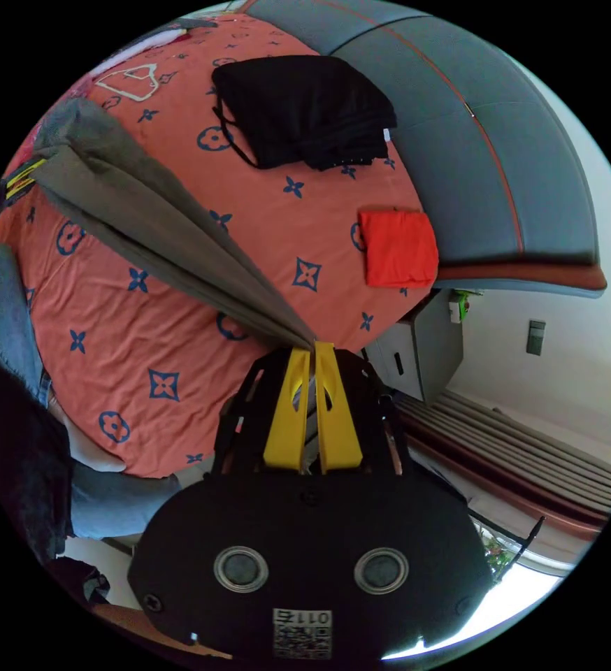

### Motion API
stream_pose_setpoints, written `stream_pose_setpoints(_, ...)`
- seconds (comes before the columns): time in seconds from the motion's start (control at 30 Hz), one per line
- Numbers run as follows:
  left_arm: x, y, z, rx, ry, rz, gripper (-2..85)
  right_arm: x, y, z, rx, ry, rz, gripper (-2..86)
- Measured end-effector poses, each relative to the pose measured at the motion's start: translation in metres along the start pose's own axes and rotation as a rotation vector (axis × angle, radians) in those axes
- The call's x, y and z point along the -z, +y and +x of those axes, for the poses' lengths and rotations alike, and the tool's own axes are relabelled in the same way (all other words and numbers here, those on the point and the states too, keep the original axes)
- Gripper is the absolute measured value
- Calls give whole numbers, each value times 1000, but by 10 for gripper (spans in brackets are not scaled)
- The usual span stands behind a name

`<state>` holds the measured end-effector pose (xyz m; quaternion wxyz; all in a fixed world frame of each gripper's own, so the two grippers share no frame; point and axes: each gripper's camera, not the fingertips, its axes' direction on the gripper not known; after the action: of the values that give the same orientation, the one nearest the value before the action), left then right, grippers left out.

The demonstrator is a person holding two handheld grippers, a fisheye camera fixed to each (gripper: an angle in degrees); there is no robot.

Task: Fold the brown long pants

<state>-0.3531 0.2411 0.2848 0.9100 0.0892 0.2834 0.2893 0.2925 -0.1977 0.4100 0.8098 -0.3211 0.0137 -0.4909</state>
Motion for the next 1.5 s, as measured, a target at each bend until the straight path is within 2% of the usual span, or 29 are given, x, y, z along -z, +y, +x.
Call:
stream_pose_setpoints(0.1,-6,-6,-15,89,70,2,3,-2,-4,4,0,-10,-10,32)
stream_pose_setpoints(0.23,-1,-15,-20,16,199,-52,-4,-7,4,-5,49,-24,-33,33)
stream_pose_setpoints(0.43,76,-11,-71,-54,131,28,-4,13,60,-39,185,0,15,32)
stream_pose_setpoints(0.6,154,-31,-153,-11,28,48,-4,80,106,-36,142,30,191,28)
stream_pose_setpoints(0.67,181,-37,-178,4,55,56,-4,109,122,-33,88,101,266,26)
stream_pose_setpoints(0.7,183,-46,-189,-34,144,-11,-4,119,129,-33,104,95,276,25)
stream_pose_setpoints(0.77,185,-58,-194,-137,178,-97,-4,125,132,-38,179,28,217,23)
stream_pose_setpoints(0.87,189,-81,-217,-95,241,-120,-4,135,136,-34,135,42,240,21)
stream_pose_setpoints(0.97,164,-116,-222,-101,182,-186,-4,123,126,-26,91,-10,240,20)
stream_pose_setpoints(1.07,156,-156,-230,-73,84,-169,-4,113,117,-26,85,111,224,19)
stream_pose_setpoints(1.23,149,-186,-179,-409,-417,-134,-3,112,126,-40,105,319,323,18)
stream_pose_setpoints(1.3,135,-184,-159,-466,-458,-126,-3,98,126,-58,123,356,325,18)
stream_pose_setpoints(1.5,45,-152,-60,-591,-336,-188,-1,-16,101,-178,275,309,237,21)
